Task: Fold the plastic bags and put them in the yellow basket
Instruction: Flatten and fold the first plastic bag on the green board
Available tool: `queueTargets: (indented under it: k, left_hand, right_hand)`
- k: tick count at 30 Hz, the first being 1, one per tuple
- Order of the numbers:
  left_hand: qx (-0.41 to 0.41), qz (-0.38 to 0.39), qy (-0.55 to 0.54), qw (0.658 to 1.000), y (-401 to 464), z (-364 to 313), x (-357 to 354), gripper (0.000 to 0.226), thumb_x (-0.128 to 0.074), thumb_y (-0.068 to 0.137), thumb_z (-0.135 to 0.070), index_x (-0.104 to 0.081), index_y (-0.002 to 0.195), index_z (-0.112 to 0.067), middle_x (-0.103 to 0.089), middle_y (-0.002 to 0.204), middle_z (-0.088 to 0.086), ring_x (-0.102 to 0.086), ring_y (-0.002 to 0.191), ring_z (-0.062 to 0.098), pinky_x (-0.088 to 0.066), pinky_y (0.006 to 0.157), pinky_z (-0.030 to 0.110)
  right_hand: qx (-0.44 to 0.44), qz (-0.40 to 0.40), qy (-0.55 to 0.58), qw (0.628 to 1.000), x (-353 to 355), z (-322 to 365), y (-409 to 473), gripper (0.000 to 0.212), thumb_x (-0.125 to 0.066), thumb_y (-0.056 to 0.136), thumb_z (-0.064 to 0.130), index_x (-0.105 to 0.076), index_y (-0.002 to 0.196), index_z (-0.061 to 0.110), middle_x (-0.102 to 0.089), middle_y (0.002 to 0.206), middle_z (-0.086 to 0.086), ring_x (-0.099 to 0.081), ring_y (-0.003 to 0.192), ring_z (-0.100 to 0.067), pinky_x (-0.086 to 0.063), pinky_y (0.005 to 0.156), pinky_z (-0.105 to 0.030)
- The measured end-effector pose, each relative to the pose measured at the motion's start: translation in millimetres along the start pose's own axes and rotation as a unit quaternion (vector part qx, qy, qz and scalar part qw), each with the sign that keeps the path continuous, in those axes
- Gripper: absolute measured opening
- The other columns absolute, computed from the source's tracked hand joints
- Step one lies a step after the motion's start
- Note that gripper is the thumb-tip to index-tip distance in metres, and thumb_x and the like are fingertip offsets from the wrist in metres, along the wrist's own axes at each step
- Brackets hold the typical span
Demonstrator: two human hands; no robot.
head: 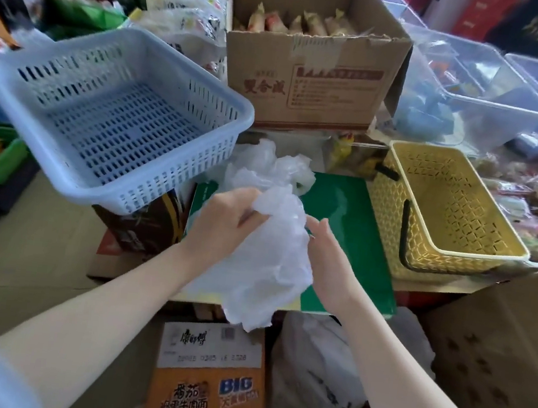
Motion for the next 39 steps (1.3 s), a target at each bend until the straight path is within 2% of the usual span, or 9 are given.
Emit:
queueTargets:
  k: [4, 8, 15, 20, 24, 28, 30, 32, 39]
  left_hand:
    - [0.057, 0.006, -0.009, 0.998, -8, -10, 12, 0.047, -0.061, 0.087, -0.022, -0.025, 0.058, -0.031, -0.028, 0.046, -0.014, -0.043, 0.046, 0.004, -0.030, 0.047, 0.011]
    - [0.152, 0.061, -0.088, 0.983, -24, 6, 30, 0.042, -0.058, 0.088, -0.028, -0.034, 0.058, -0.011, -0.033, 0.052, 0.000, -0.031, 0.048, 0.008, -0.026, 0.049, 0.019]
    - [0.321, 0.071, -0.158, 0.931, -97, 63, 89, 0.036, -0.056, 0.090, -0.031, -0.054, 0.073, 0.000, -0.051, 0.063, 0.001, -0.048, 0.059, 0.010, -0.036, 0.058, 0.024]
    - [0.334, 0.098, -0.122, 0.930, -136, 82, 114, 0.039, -0.048, 0.093, -0.034, -0.059, 0.078, 0.000, -0.056, 0.067, 0.004, -0.050, 0.063, 0.012, -0.034, 0.060, 0.028]
    - [0.283, 0.167, -0.121, 0.937, -142, 64, 121, 0.036, -0.045, 0.093, -0.041, -0.057, 0.068, -0.017, -0.057, 0.061, -0.012, -0.049, 0.058, 0.001, -0.034, 0.054, 0.015]
    - [0.221, 0.227, -0.165, 0.934, -145, 39, 128, 0.036, -0.046, 0.089, -0.043, -0.051, 0.061, -0.020, -0.046, 0.054, -0.013, -0.041, 0.052, 0.001, -0.033, 0.053, 0.013]
    - [0.211, 0.230, -0.191, 0.931, -149, 35, 135, 0.037, -0.050, 0.089, -0.039, -0.054, 0.066, -0.010, -0.045, 0.056, -0.010, -0.040, 0.053, 0.003, -0.032, 0.053, 0.014]
    - [0.199, 0.230, -0.174, 0.937, -157, 37, 144, 0.035, -0.061, 0.087, -0.032, -0.053, 0.068, -0.003, -0.042, 0.059, -0.002, -0.038, 0.055, 0.005, -0.031, 0.054, 0.017]
    - [0.266, 0.310, -0.036, 0.912, -204, 74, 157, 0.017, -0.053, 0.080, -0.008, -0.053, 0.088, -0.023, -0.061, 0.088, 0.002, -0.053, 0.075, 0.015, -0.040, 0.065, 0.027]
  right_hand:
    - [0.033, -0.009, -0.094, 0.995, -4, -2, -12, 0.030, -0.059, 0.075, 0.016, -0.065, 0.104, 0.016, -0.070, 0.095, -0.001, -0.064, 0.085, -0.018, -0.051, 0.073, -0.031]
    - [-0.006, -0.043, -0.201, 0.979, -10, -12, -13, 0.027, -0.061, 0.067, 0.018, -0.068, 0.088, 0.003, -0.062, 0.077, -0.012, -0.052, 0.070, -0.021, -0.040, 0.062, -0.037]
    - [-0.075, -0.258, -0.221, 0.938, 8, -68, -25, 0.009, -0.064, 0.083, 0.012, -0.066, 0.080, 0.004, -0.053, 0.071, -0.010, -0.043, 0.064, -0.017, -0.031, 0.052, -0.027]
    - [-0.158, -0.285, -0.377, 0.867, -17, -96, -31, 0.037, -0.062, 0.080, 0.018, -0.059, 0.116, 0.010, -0.060, 0.114, -0.011, -0.057, 0.102, -0.027, -0.046, 0.089, -0.034]
    - [0.030, -0.186, -0.337, 0.922, -98, -63, -31, 0.035, -0.056, 0.091, 0.021, -0.054, 0.125, 0.014, -0.053, 0.126, -0.006, -0.053, 0.108, -0.017, -0.042, 0.090, -0.028]
    - [0.104, -0.046, -0.379, 0.918, -162, -47, -35, 0.039, -0.062, 0.088, 0.029, -0.054, 0.126, 0.022, -0.056, 0.119, 0.009, -0.051, 0.108, -0.003, -0.041, 0.090, -0.018]
    - [0.108, -0.058, -0.366, 0.922, -177, -47, -37, 0.007, -0.063, 0.088, 0.023, -0.063, 0.092, 0.027, -0.061, 0.087, 0.016, -0.052, 0.077, 0.005, -0.039, 0.067, -0.012]
    - [0.118, -0.083, -0.338, 0.930, -182, -52, -35, 0.034, -0.061, 0.088, 0.014, -0.047, 0.060, 0.027, -0.045, 0.054, 0.014, -0.038, 0.050, 0.001, -0.027, 0.049, -0.014]
    - [0.059, -0.247, -0.153, 0.955, -178, -61, -32, 0.035, -0.055, 0.093, 0.029, -0.038, 0.065, 0.015, -0.032, 0.061, -0.006, -0.031, 0.054, -0.018, -0.030, 0.050, -0.026]
Point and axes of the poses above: each hand's wrist, its own y-axis towards the middle knuckle, its own x-axis out of the back of the hand, z = x × y, the point moved 3 cm from there along y, towards the middle knuckle
